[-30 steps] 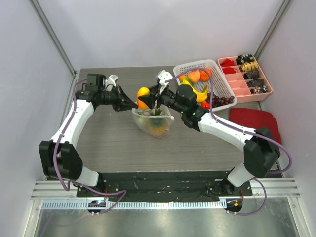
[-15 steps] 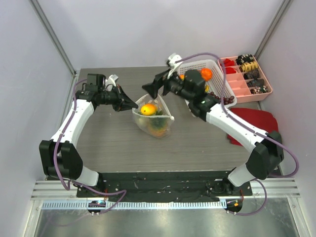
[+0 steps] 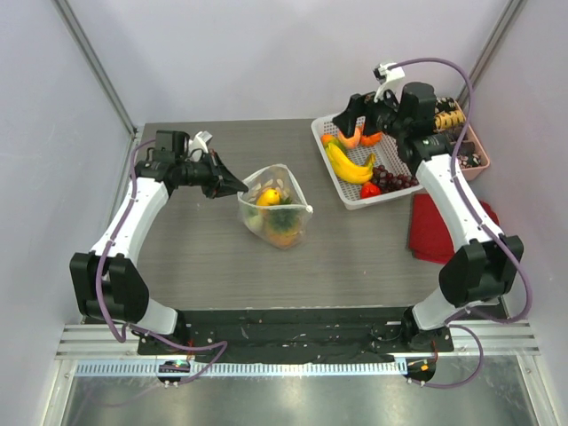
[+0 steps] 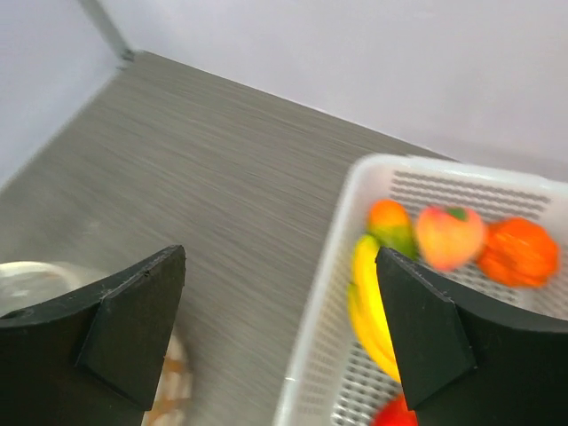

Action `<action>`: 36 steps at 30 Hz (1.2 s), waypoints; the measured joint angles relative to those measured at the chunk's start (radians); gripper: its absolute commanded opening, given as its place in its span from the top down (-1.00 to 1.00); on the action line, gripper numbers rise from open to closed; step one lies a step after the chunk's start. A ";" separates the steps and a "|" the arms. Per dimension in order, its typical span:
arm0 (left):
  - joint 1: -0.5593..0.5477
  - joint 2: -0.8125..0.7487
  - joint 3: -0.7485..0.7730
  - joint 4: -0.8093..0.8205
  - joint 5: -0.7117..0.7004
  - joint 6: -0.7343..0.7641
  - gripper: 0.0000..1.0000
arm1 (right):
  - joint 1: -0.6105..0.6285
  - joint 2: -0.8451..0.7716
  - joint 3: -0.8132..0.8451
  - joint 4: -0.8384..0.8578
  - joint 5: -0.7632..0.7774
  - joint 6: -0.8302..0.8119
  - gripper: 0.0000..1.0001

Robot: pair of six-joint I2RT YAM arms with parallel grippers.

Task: Place the food in the zip-top bag and seal the zipper
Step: Place the fake fruit in the zipper food storage bag, then pick up the fake fruit from the bin.

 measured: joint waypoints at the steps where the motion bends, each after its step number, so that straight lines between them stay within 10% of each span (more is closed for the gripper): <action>1: 0.000 0.000 0.003 0.000 -0.001 0.001 1.00 | -0.016 0.020 0.014 -0.024 0.023 -0.029 -0.79; 21: 0.000 0.016 0.015 -0.008 -0.006 0.024 1.00 | -0.120 0.600 0.232 -0.006 0.301 -0.455 -0.78; 36: 0.000 0.047 0.015 -0.009 -0.005 0.028 1.00 | -0.121 0.689 0.374 0.064 0.169 -0.352 -0.78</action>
